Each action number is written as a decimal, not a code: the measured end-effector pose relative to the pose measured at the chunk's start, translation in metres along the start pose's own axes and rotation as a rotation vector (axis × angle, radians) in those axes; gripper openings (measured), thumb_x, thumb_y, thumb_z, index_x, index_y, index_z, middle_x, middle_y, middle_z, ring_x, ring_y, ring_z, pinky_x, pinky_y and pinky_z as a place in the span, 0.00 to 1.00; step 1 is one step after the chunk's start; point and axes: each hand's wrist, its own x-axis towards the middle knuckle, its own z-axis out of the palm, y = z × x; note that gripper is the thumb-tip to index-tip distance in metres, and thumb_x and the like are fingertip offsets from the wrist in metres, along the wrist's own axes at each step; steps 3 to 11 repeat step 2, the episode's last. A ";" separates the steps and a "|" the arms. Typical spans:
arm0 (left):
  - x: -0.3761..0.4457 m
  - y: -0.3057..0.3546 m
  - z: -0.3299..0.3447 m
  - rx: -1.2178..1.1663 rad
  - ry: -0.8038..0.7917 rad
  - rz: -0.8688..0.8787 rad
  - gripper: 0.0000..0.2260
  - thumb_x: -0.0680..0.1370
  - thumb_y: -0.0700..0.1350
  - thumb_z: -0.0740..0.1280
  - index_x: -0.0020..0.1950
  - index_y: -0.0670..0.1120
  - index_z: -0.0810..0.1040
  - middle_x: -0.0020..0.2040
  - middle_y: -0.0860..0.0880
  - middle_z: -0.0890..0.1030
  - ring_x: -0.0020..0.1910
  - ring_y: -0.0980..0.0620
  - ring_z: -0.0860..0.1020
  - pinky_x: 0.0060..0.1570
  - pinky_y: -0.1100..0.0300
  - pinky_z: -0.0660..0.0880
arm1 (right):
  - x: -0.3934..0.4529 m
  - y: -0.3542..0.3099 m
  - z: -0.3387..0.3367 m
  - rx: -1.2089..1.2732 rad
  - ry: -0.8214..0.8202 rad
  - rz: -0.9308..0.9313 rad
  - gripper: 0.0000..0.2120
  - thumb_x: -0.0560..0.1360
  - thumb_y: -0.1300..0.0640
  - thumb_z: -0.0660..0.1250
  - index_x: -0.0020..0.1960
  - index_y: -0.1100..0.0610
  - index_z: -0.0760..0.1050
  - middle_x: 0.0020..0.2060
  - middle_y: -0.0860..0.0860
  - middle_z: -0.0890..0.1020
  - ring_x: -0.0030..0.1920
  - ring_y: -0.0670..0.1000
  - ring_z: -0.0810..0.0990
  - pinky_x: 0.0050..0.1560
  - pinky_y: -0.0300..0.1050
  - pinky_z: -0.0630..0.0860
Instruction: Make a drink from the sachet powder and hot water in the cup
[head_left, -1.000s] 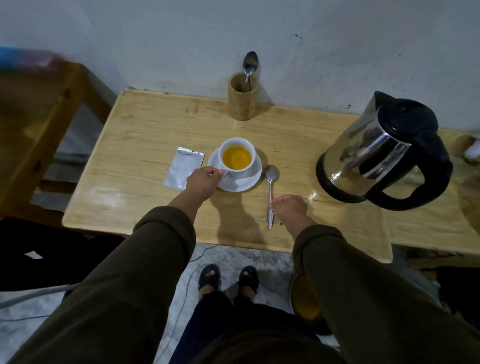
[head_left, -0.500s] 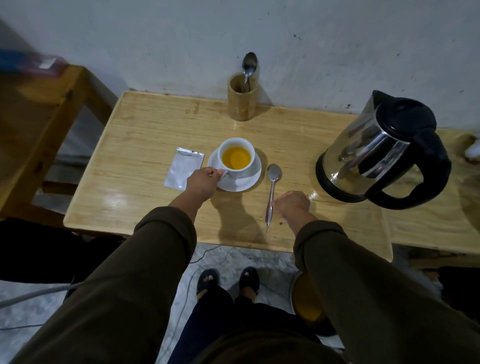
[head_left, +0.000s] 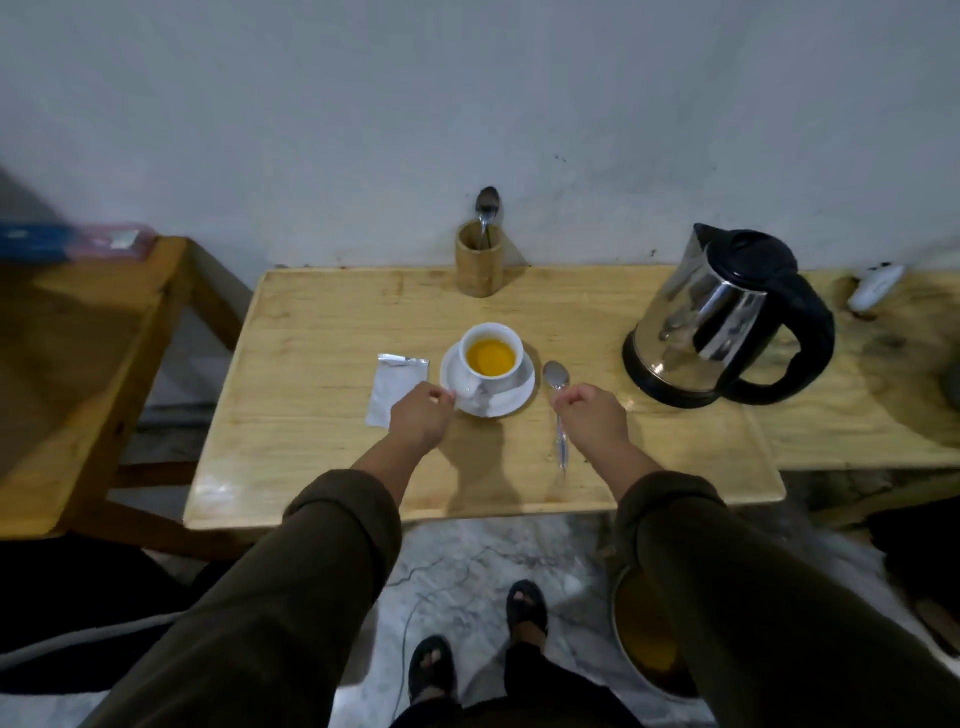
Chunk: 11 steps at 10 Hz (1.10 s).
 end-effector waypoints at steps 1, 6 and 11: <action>-0.027 -0.036 -0.001 -0.016 -0.073 0.096 0.15 0.80 0.52 0.59 0.59 0.45 0.77 0.57 0.44 0.82 0.57 0.45 0.79 0.53 0.59 0.71 | -0.033 0.005 0.007 0.075 -0.016 -0.046 0.06 0.75 0.54 0.65 0.40 0.52 0.77 0.37 0.52 0.81 0.42 0.53 0.81 0.43 0.42 0.74; -0.072 -0.095 0.012 0.044 -0.213 0.149 0.12 0.80 0.54 0.58 0.50 0.48 0.75 0.48 0.50 0.81 0.52 0.51 0.79 0.47 0.60 0.71 | -0.080 0.040 0.012 0.079 -0.077 -0.039 0.09 0.76 0.56 0.66 0.36 0.50 0.76 0.32 0.48 0.80 0.35 0.47 0.78 0.34 0.36 0.70; -0.072 -0.095 0.012 0.044 -0.213 0.149 0.12 0.80 0.54 0.58 0.50 0.48 0.75 0.48 0.50 0.81 0.52 0.51 0.79 0.47 0.60 0.71 | -0.080 0.040 0.012 0.079 -0.077 -0.039 0.09 0.76 0.56 0.66 0.36 0.50 0.76 0.32 0.48 0.80 0.35 0.47 0.78 0.34 0.36 0.70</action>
